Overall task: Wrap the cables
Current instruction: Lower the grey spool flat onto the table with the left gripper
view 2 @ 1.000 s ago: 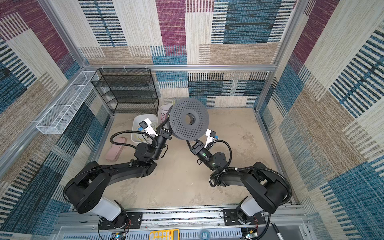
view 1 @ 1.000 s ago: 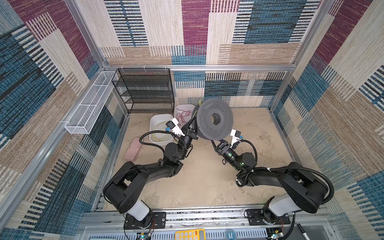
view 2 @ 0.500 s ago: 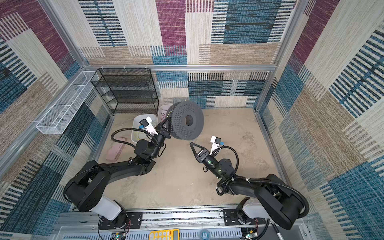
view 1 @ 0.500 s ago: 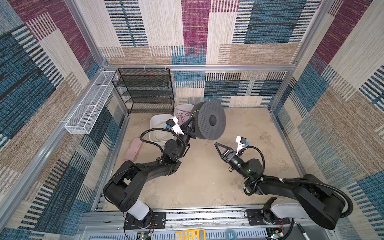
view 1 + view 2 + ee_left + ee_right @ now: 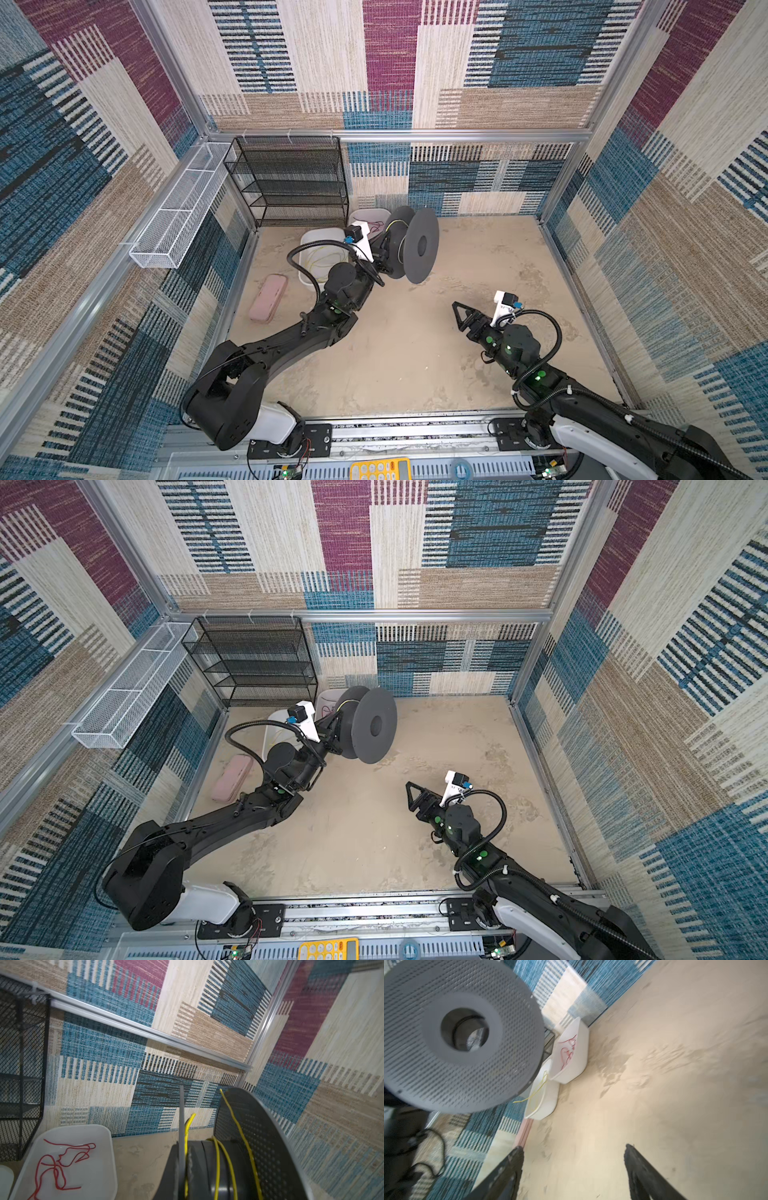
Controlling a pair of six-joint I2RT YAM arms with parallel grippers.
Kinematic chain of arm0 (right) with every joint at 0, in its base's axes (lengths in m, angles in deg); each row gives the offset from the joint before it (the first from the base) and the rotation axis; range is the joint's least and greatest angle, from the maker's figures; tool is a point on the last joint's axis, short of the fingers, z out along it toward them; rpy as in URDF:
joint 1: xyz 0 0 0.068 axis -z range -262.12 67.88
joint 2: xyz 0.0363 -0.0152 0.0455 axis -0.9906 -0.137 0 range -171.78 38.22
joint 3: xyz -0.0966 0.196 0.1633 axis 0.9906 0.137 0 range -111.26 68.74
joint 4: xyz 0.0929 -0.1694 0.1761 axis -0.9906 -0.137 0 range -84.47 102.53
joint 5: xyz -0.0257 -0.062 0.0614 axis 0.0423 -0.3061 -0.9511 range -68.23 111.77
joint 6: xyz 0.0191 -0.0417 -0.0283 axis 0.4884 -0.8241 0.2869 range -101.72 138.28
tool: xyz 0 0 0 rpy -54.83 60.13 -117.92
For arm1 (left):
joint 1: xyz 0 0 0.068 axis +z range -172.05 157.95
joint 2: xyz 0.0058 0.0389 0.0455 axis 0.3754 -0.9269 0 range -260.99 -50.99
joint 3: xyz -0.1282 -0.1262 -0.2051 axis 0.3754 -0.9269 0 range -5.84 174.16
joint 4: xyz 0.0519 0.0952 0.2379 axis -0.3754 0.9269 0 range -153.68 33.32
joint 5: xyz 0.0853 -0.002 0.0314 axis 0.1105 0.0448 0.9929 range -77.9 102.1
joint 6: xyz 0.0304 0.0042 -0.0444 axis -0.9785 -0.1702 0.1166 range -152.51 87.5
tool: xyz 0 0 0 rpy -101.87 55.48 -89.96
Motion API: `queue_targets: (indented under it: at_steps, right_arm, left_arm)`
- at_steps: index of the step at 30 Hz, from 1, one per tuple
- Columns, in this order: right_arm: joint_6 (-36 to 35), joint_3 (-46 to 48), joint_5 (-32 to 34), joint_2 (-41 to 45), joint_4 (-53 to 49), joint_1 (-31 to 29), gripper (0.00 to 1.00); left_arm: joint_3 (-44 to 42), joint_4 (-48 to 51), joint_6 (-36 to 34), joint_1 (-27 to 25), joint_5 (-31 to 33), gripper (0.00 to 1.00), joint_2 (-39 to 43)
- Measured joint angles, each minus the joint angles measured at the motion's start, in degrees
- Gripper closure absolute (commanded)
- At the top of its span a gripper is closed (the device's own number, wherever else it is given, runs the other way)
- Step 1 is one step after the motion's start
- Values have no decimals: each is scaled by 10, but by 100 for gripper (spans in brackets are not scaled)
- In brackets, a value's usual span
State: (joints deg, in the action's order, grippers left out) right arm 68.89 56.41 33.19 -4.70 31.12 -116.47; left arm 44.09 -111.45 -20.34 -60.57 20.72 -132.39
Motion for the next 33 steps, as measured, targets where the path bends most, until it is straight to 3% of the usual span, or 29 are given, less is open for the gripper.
queue_targets:
  at_steps: [4,7,15,23,29,31,33]
  right_arm:
    - [-13,-17,7,15,-68,86,20]
    - [-21,-31,7,14,-96,116,19]
    - [-41,-40,2,5,-109,149,18]
    - [-45,-41,-27,-17,-102,153,17]
    - [-50,-41,-52,-35,-95,155,16]
    - [-56,-41,-55,-38,-94,156,15]
    - [-59,-42,-63,-42,-94,156,15]
  left_arm:
    - [27,79,-159,-66,39,100,-2]
    - [29,102,-306,-110,90,100,-21]
    - [-68,-5,-628,-185,159,100,-112]
    - [-94,-152,-801,-251,169,100,-247]
    - [-80,-230,-864,-268,186,100,-332]
    - [-80,-240,-874,-272,194,90,-345]
    - [-81,-239,-879,-276,195,67,-349]
